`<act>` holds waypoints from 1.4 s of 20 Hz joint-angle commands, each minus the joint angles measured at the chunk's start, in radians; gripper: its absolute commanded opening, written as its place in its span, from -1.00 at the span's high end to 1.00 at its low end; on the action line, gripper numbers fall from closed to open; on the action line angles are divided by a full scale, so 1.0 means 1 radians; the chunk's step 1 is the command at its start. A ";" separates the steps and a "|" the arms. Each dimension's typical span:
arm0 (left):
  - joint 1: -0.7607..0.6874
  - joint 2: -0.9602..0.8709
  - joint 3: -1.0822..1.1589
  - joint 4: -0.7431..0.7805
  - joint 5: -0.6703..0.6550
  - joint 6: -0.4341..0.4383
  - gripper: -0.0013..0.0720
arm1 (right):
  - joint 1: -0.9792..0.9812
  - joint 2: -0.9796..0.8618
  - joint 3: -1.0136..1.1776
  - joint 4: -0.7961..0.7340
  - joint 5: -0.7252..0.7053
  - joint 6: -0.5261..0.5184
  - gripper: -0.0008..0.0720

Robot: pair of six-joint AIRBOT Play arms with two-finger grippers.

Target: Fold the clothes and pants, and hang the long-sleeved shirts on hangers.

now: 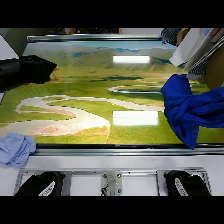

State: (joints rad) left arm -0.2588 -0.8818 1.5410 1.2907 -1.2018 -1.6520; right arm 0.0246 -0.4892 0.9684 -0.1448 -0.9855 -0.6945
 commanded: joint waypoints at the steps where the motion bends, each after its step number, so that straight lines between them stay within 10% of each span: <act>1: 0.001 0.000 0.000 0.001 -0.011 -0.002 0.94 | -0.009 -0.116 0.086 -0.092 0.000 0.071 0.98; 10: 0.001 0.000 0.000 0.002 -0.063 0.000 0.94 | -0.291 -0.301 0.269 -0.054 0.324 0.252 0.98; 28: 0.001 -0.001 0.000 0.001 -0.110 -0.001 0.94 | -0.496 -0.305 0.280 -0.026 0.426 0.254 0.98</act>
State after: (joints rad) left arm -0.2588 -0.8818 1.5410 1.2919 -1.2926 -1.6527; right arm -0.4370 -0.7815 1.2472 -0.1833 -0.5873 -0.4404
